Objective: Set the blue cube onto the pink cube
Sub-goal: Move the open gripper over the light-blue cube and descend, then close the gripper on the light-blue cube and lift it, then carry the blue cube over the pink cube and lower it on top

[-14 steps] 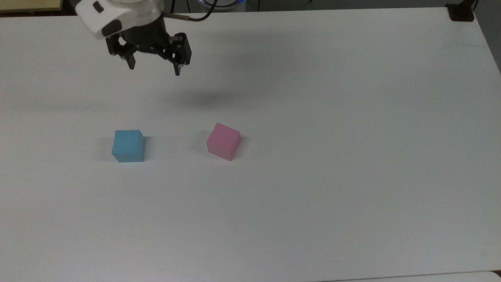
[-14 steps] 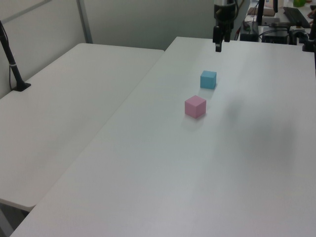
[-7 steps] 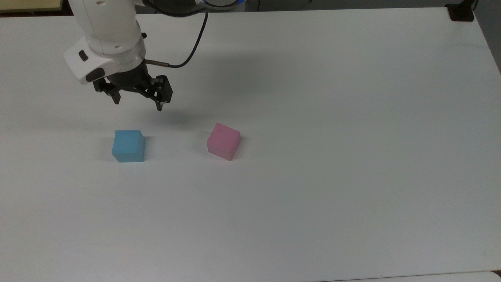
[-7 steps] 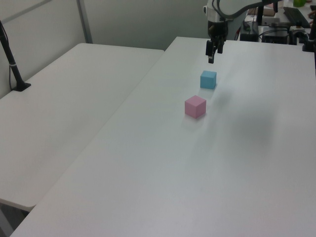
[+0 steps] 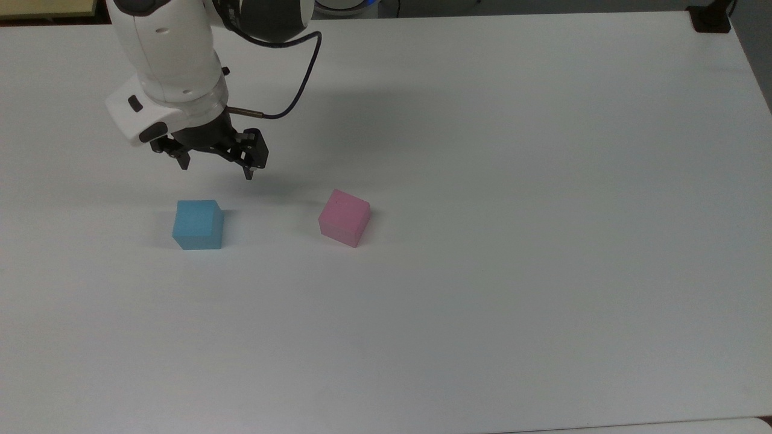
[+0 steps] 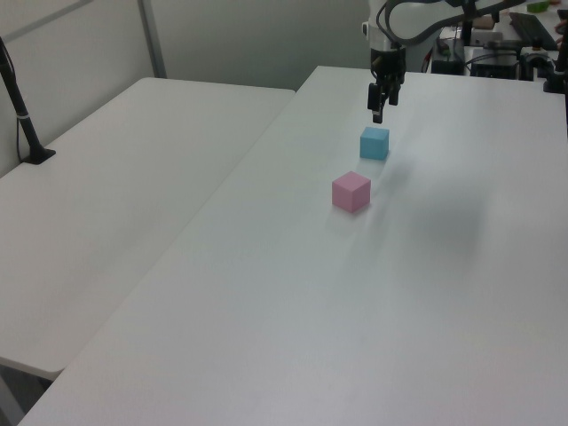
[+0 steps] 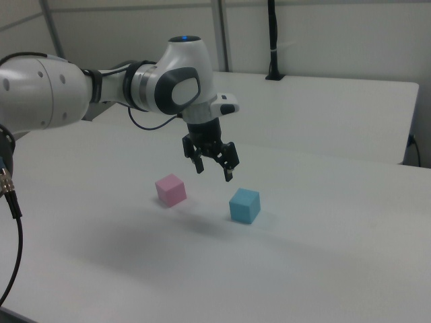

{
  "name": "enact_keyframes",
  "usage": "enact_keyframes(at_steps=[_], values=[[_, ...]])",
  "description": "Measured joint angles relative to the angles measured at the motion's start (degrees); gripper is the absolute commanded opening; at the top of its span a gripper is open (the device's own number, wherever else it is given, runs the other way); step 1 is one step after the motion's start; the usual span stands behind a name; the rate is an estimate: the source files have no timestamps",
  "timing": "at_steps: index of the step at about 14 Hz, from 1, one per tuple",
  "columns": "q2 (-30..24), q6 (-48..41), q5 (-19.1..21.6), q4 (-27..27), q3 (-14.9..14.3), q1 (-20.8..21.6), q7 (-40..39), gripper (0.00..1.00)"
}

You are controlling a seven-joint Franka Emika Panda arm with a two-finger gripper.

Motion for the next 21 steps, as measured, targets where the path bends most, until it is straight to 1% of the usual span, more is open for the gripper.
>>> enact_keyframes(at_steps=[2,5,6,8,11,12,13,14,15,16,19,20,21], values=[[1.2,1.9,0.0,0.0,0.0,0.1,0.0,1.00],[3.4,3.8,-2.7,0.0,0.0,-0.2,-1.4,1.00],[5.0,4.4,-3.4,0.0,0.0,-0.8,-1.9,1.00],[8.0,8.5,-3.8,0.2,-0.1,-2.2,-2.4,1.00],[9.1,9.6,-4.1,0.8,-0.1,-4.1,-4.7,1.00],[9.4,11.3,-4.1,0.8,-0.1,-4.2,-4.7,0.99],[9.8,12.8,-4.1,0.7,0.0,-4.2,-3.6,0.85],[10.5,14.8,-4.1,0.7,0.2,-4.1,-1.5,0.62],[11.4,17.1,-4.1,0.7,0.5,-3.9,1.2,0.42],[12.1,18.2,-4.1,0.7,0.6,-3.5,2.5,0.34],[11.8,18.4,-4.1,1.5,1.1,-1.8,3.2,0.34],[10.8,18.1,-4.1,1.7,1.8,-0.8,3.4,0.34],[9.4,16.1,-4.1,1.7,2.7,0.5,3.6,0.34]])
